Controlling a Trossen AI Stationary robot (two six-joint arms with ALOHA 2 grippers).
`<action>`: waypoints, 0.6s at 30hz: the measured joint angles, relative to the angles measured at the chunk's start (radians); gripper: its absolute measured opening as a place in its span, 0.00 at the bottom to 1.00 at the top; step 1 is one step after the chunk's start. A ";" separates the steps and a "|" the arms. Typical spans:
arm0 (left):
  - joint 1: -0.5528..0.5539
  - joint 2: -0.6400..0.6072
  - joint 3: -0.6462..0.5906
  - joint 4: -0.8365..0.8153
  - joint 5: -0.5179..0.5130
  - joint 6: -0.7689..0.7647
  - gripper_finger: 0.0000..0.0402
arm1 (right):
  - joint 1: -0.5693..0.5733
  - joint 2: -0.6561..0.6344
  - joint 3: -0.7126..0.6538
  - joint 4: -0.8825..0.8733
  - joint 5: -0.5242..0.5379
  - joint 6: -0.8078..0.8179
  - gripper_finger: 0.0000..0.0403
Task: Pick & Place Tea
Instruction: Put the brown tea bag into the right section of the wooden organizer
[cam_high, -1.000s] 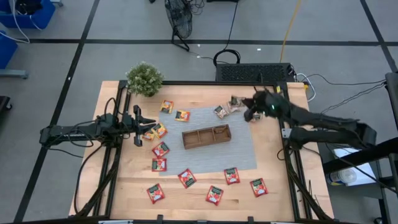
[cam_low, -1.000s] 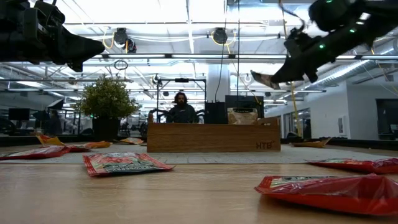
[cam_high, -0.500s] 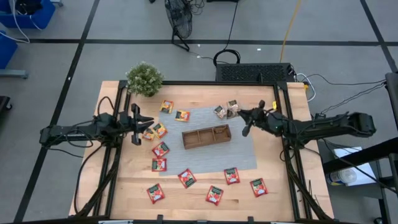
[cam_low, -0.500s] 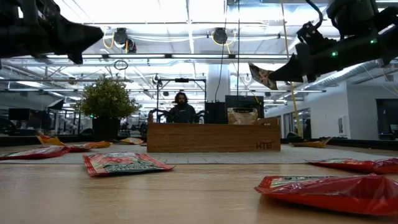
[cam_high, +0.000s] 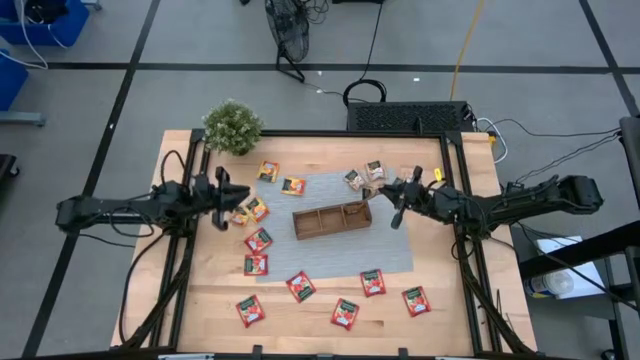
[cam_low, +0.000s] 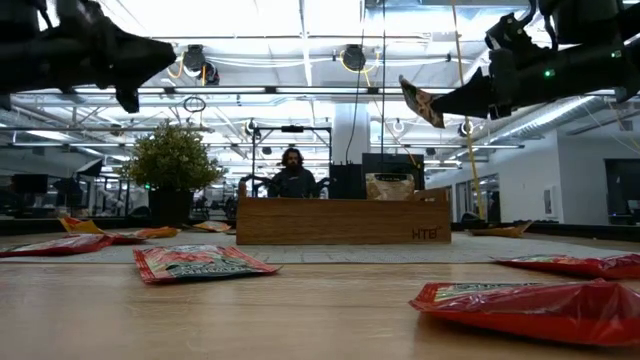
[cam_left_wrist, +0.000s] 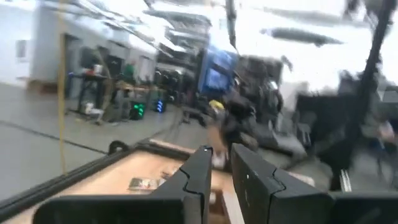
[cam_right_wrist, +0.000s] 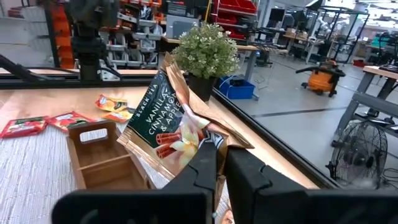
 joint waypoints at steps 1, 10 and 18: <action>0.000 0.038 0.000 0.068 -0.009 -0.003 0.17 | 0.000 0.000 0.000 0.000 0.001 0.000 0.02; 0.000 0.501 0.146 0.258 -0.226 -0.188 0.17 | 0.000 0.071 0.001 0.190 0.002 -0.023 0.03; 0.000 0.974 0.485 0.228 -0.144 -0.231 0.17 | -0.001 0.280 0.015 0.470 0.004 -0.172 0.01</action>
